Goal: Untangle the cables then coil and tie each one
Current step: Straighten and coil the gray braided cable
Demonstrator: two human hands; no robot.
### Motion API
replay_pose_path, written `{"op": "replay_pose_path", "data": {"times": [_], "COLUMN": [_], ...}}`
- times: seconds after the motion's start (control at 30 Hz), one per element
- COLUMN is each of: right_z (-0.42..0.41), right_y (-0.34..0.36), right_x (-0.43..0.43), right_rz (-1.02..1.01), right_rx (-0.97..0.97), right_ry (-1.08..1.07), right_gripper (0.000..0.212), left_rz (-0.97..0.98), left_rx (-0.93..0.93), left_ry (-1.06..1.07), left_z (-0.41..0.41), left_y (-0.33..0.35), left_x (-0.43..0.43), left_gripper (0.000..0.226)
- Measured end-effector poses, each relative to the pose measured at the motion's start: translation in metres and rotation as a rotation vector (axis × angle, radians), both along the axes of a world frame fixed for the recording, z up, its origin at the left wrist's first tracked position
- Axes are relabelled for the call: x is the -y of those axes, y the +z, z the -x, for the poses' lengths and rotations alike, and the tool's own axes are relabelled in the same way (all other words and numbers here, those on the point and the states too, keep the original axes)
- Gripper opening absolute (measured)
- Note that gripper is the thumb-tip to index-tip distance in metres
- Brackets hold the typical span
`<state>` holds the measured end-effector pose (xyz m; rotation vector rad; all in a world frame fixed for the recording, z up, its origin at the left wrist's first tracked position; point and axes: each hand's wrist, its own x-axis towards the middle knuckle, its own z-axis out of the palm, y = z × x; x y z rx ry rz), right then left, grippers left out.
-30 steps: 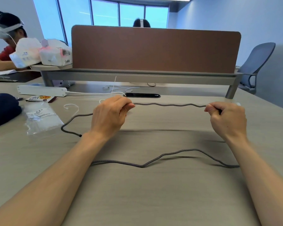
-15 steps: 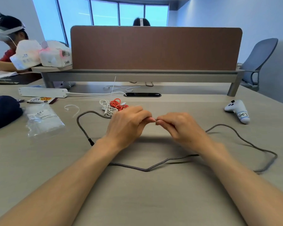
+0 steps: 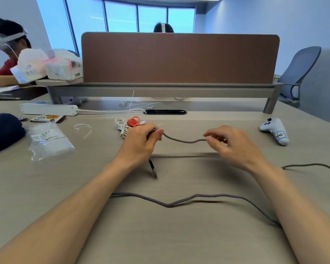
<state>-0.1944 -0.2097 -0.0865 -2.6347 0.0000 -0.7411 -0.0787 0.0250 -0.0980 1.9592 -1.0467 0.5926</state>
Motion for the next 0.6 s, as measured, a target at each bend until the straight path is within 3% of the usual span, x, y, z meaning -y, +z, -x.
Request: {"op": "replay_pose_path", "data": {"times": [0.13,0.33,0.43,0.5,0.6], "right_z": [-0.005,-0.006,-0.001,0.001,0.002], "right_y": [-0.004,-0.003,0.000,0.002,0.001], "right_x": [-0.024,-0.038,-0.040,-0.044,-0.053], "right_rz": [0.052,0.035,-0.076,-0.078,-0.047], "right_rx": [-0.086,-0.160,-0.188,-0.229,-0.236], "right_ry": [0.186,0.240,0.280,0.317,0.324], "right_gripper": [0.030,0.029,0.033,0.032,0.033], "left_rz": [0.066,0.290,0.343,0.352,0.444], "left_rx": [-0.297,-0.632,-0.625,-0.560,-0.630], "left_ry": [-0.108,-0.216,-0.202,-0.170,-0.187], "left_z": [0.011,0.022,0.024,0.025,0.028], "left_y": [-0.001,0.001,0.001,0.000,-0.001], "left_x": [0.007,0.017,0.016,0.016,0.020], "left_gripper": [0.033,0.043,0.044,0.044,0.040]}}
